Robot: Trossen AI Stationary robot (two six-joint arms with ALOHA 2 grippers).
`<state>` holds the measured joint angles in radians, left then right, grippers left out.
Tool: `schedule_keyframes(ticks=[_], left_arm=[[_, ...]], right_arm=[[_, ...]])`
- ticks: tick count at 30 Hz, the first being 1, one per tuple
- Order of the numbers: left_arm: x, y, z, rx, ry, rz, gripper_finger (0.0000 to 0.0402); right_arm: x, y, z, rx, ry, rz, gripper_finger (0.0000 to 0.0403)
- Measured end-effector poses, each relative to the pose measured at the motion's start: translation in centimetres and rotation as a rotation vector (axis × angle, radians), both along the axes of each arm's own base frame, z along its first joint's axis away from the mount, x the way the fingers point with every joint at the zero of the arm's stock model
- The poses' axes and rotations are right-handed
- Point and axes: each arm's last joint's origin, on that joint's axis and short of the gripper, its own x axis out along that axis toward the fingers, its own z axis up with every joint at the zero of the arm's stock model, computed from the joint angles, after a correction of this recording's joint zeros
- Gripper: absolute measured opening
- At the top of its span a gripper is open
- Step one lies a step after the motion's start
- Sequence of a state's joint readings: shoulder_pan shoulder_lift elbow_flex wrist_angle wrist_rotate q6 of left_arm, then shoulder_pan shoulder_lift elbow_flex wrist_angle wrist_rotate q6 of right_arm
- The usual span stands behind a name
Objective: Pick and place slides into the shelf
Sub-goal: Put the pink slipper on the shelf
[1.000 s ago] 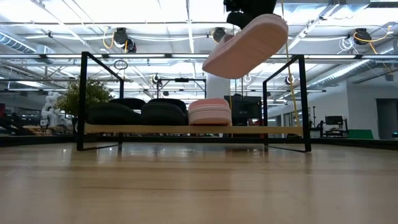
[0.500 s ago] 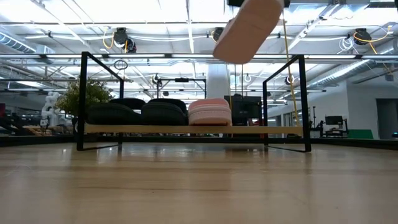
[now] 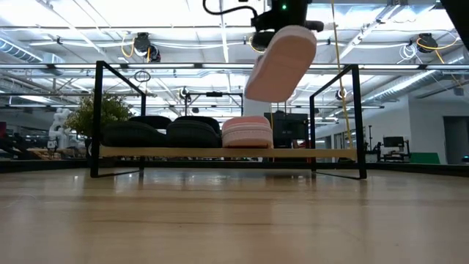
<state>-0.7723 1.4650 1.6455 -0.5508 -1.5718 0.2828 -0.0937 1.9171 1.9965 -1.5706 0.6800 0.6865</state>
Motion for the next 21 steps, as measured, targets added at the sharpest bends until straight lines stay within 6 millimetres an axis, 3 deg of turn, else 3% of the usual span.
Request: schedule_keyframes(ticks=[11, 21], left_arm=[[0.0, 0.0, 0.0, 0.002, 0.002, 0.000, 0.0118], [0.0, 0.0, 0.0, 0.003, 0.003, -0.001, 0.0118]], right_arm=[[0.4, -0.6, -1.3, -0.024, 0.028, -0.038, 0.0000], [-0.8, -0.3, -6.1, 0.038, 0.157, -0.124, 0.0000]])
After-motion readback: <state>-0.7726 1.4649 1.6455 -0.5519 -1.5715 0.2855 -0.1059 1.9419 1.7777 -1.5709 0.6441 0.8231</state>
